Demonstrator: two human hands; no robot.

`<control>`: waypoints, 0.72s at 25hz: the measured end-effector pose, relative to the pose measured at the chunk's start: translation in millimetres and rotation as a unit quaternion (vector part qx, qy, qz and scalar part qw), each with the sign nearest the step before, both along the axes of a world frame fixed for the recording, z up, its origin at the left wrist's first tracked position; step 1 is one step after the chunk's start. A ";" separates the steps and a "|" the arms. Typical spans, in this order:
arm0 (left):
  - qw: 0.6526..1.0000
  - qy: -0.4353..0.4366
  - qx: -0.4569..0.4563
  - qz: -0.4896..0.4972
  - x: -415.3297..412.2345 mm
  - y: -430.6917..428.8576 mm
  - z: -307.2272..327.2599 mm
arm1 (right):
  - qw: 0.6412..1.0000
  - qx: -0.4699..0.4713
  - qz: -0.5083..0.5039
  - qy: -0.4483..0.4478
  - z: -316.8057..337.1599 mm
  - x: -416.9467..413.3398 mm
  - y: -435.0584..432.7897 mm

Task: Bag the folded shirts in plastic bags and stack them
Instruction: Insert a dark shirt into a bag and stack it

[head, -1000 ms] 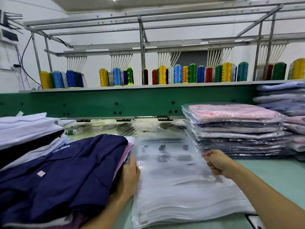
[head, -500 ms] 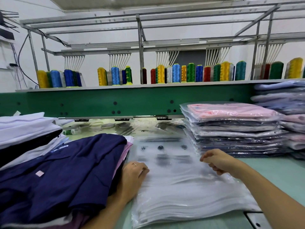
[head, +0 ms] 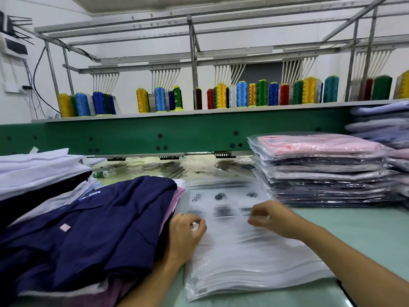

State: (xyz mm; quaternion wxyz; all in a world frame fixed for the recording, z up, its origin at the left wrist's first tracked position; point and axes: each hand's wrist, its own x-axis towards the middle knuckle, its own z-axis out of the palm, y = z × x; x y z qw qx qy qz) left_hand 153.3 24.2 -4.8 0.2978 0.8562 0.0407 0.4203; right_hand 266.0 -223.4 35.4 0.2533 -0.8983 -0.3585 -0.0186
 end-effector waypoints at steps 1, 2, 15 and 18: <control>1.000 -0.004 -0.013 0.002 -0.7 -0.9 0.8 | 1.000 0.010 -0.004 -0.003 0.9 0.3 1.1; 1.000 -0.007 -0.019 0.001 -1.5 -2.1 1.9 | 1.000 0.018 -0.009 -0.003 1.2 0.6 1.7; 1.000 0.001 0.014 0.017 -1.4 4.7 3.7 | 0.955 -0.165 0.067 -0.238 -13.2 9.6 16.1; 0.992 0.104 0.055 0.041 -1.7 4.4 2.2 | 0.966 -0.177 0.016 -0.189 -16.6 14.2 11.4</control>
